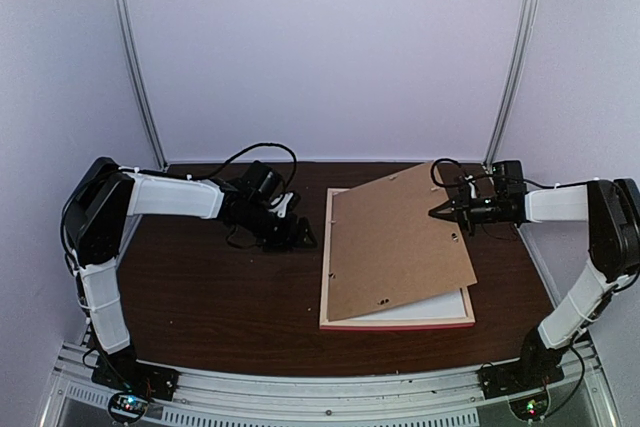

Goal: Put the photo into the frame
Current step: Place the backboard on the frame body.

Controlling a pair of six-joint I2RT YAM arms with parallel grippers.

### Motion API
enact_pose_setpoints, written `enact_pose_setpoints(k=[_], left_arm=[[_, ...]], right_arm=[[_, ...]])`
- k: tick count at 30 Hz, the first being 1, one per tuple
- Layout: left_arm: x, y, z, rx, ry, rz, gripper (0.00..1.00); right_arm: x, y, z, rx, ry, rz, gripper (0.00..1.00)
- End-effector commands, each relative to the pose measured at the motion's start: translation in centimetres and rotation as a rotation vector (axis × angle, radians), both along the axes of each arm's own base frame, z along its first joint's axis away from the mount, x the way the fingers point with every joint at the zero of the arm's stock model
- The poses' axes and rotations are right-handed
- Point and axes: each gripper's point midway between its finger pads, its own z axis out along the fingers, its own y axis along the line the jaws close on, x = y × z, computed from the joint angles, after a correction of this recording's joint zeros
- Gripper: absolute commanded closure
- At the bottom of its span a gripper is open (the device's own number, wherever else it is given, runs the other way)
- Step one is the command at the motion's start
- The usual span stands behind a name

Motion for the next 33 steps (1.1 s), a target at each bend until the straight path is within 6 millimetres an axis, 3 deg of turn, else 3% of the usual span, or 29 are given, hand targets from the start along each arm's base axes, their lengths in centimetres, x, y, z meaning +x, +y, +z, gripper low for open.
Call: enact_pose_setpoints(k=[1,13,33], left_arm=[[0.7,-1.1,0.8,-0.035,-0.025,-0.006,0.23],[0.7,-1.1,0.6,-0.033,-0.022,-0.008,0.23],[0.9,-1.3,0.3,-0.029,-0.021,-0.013,0.23]], right_arm=[[0.8,0.6,2.0,0.039,-0.084,0.029,1.0],[1.4,0.6,1.7,0.049,-0.085,0.015,1.0],[0.5,1.0,-1.2,0.017,-0.038,0.032,1.0]])
